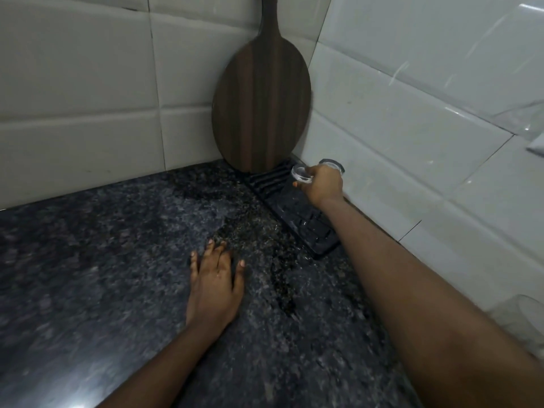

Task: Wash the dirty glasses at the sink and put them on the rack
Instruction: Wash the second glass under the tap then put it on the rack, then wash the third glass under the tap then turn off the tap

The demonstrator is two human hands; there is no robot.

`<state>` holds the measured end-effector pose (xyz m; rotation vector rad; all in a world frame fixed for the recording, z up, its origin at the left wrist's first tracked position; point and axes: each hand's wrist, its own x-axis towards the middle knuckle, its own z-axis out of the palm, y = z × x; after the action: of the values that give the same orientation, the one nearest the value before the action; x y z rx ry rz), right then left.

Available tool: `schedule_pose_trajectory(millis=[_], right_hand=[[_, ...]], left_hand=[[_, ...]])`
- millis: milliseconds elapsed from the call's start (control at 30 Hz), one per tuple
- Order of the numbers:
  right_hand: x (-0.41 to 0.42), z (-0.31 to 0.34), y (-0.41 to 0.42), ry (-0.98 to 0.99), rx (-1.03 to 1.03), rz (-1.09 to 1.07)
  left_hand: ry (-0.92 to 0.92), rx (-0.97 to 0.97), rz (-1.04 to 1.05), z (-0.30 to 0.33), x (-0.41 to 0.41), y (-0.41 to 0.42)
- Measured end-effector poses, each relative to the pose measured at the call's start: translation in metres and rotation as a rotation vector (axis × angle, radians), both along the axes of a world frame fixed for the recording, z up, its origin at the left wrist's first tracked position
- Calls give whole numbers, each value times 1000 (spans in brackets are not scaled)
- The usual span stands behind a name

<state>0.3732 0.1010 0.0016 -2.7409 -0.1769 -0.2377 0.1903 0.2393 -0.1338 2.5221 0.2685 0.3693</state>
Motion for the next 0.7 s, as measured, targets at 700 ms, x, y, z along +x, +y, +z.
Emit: schedule_pose_trajectory(millis=[700], right_hand=[[-198,4,-176,-65,542,-294]], left_hand=[[-154,-419,-356,54,-20,-69]])
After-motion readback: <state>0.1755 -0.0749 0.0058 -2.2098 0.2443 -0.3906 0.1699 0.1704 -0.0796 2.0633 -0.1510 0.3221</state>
